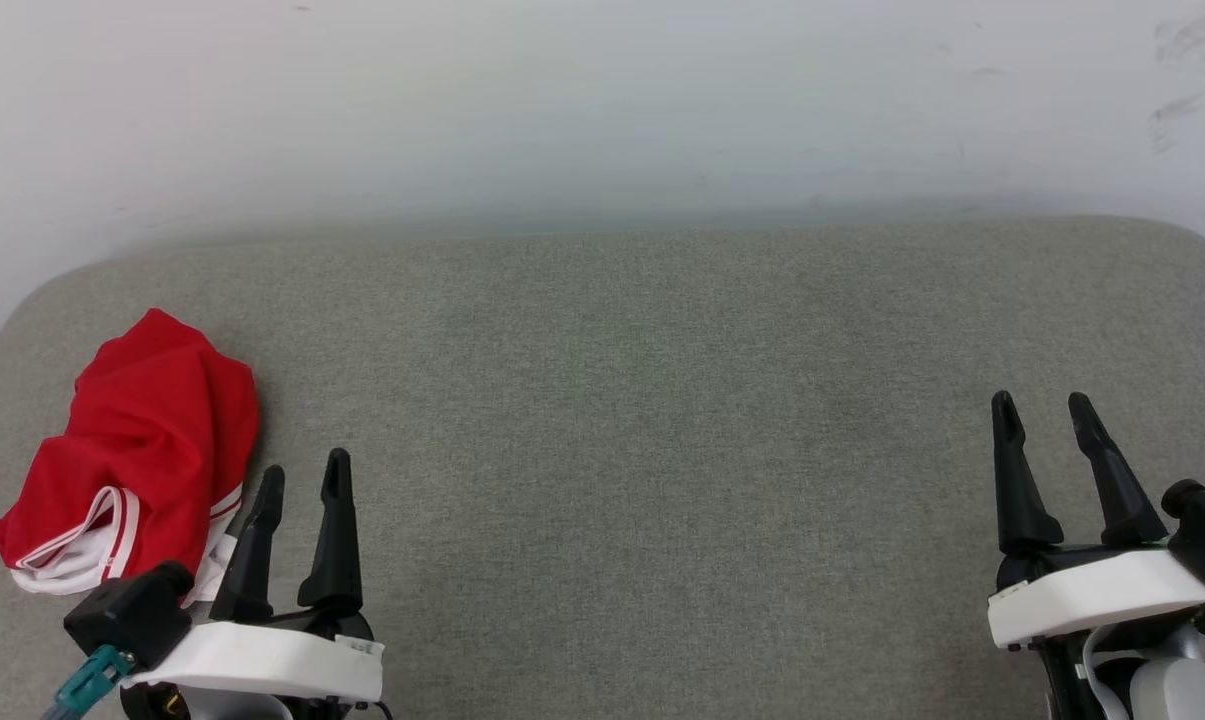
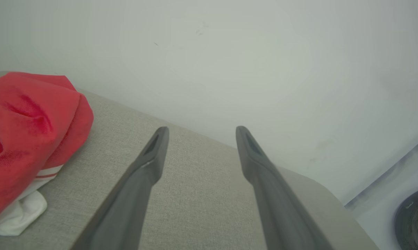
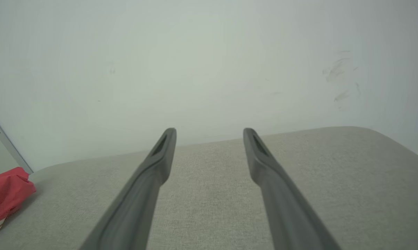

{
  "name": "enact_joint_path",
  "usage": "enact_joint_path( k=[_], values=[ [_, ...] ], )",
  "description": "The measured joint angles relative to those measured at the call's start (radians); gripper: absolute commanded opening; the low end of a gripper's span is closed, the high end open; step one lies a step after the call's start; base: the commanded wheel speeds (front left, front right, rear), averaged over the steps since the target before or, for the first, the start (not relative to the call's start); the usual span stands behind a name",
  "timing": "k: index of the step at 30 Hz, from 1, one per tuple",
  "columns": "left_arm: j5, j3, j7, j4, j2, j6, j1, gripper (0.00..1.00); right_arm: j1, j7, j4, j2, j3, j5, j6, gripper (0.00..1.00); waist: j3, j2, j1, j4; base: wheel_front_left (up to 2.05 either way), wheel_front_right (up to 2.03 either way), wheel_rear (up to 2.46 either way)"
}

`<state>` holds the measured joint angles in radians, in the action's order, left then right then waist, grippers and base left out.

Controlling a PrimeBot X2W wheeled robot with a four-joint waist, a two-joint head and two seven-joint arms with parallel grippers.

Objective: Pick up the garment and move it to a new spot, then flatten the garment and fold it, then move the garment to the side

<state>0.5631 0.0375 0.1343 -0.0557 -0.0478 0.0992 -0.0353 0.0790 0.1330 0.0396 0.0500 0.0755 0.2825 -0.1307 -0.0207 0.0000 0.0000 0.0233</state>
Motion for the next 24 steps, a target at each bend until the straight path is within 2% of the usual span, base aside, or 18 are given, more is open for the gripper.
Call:
enact_joint_path(
  k=[4, 7, 24],
  values=[
    [-0.086, -0.03, 0.01, -0.013, -0.006, -0.02, 0.0, 1.0, -0.002, 0.011, 0.005, 0.0, -0.003, -0.065, 0.0, 1.0, -0.003, 0.0, 0.0, 0.003, 0.0, 0.0, 0.0],
    [-0.132, -0.055, 0.019, -0.029, -0.016, -0.051, 0.0, 1.0, -0.002, 0.018, 0.015, 0.0, -0.007, -0.101, 0.0, 1.0, -0.005, 0.0, 0.0, 0.005, 0.0, 0.0, 0.0],
    [-0.301, -0.207, 0.056, -0.02, -0.109, -0.176, -0.007, 1.0, -0.003, 0.058, 0.033, 0.0, -0.032, -0.325, 0.0, 1.0, -0.003, 0.0, -0.0001, 0.009, 0.0, 0.0, 0.0]
  ],
)
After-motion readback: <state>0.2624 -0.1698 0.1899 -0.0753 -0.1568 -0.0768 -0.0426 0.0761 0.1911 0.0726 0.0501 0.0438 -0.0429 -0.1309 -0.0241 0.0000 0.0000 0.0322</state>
